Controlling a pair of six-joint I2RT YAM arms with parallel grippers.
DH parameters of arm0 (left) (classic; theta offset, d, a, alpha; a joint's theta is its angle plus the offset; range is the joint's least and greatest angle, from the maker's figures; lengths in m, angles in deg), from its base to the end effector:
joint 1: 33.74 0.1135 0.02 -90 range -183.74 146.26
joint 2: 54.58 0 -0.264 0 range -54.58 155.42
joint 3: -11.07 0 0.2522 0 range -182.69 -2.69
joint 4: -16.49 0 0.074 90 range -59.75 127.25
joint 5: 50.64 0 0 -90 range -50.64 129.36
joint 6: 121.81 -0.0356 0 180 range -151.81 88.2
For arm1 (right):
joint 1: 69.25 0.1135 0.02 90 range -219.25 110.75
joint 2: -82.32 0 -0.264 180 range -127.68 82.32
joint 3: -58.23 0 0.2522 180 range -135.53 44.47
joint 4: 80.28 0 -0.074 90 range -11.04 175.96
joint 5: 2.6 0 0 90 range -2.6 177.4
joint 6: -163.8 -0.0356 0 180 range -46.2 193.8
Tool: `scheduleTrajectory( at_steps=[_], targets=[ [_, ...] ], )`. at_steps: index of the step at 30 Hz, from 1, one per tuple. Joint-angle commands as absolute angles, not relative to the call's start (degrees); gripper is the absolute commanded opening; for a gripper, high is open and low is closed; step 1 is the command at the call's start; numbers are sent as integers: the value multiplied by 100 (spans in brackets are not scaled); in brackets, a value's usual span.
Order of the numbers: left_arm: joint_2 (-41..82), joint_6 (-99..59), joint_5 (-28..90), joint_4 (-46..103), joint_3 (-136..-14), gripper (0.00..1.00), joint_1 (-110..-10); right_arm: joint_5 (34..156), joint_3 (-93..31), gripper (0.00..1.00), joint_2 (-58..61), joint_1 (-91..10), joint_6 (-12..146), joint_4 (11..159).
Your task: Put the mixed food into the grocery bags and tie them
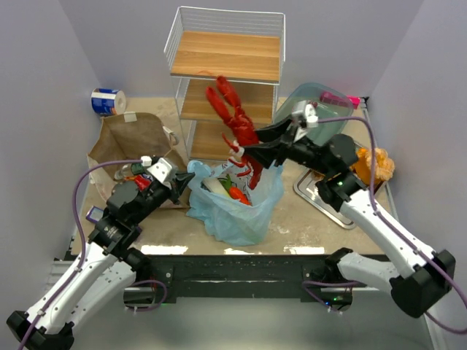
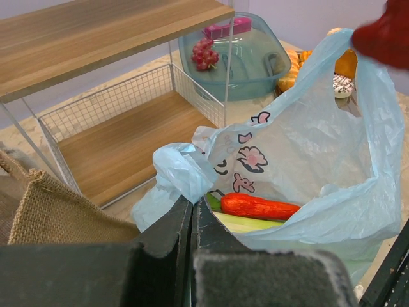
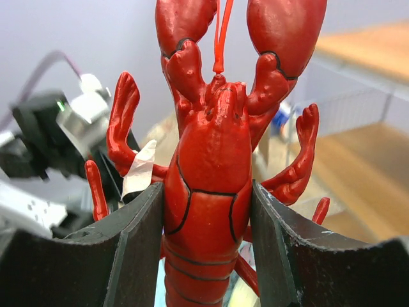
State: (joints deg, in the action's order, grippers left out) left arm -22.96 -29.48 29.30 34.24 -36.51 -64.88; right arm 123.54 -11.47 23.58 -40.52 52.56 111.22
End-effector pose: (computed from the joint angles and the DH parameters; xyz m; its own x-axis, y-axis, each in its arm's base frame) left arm 0.1223 -0.0812 0.3179 -0.0535 -0.0145 -0.9985 0.6570 0.7525 -0.0461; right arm 0.1877 0.1268 0.4264 -0.0015 0.3328 -0.9430 -0.9286 0.3493 0.1248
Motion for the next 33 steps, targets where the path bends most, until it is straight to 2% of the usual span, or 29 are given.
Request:
scheduleTrajectory(
  at_steps=[1, 6, 12, 26, 33],
  targets=[
    [-2373, -2987, 2917, 2930, -3574, 0, -6441, 12071, -1081, 0, 1983, -3560, 6367, 11550],
    [-2390, -3005, 2943, 2911, -3556, 0, -6424, 11939, -924, 0, 1570, -3445, 6878, 11304],
    [-2461, -3022, 2978, 2849, -3512, 0, -6424, 11500, -150, 0, 1534, -3339, 7292, 11242],
    [-2408, -2803, 3329, 2814, -3556, 0, -6406, 10770, 1160, 0, 2755, -2619, 7248, 10135],
    [-2364, -2513, 3655, 2831, -3626, 0, -6389, 10577, 1371, 0, 2791, -2118, 7116, 9598]
  ],
)
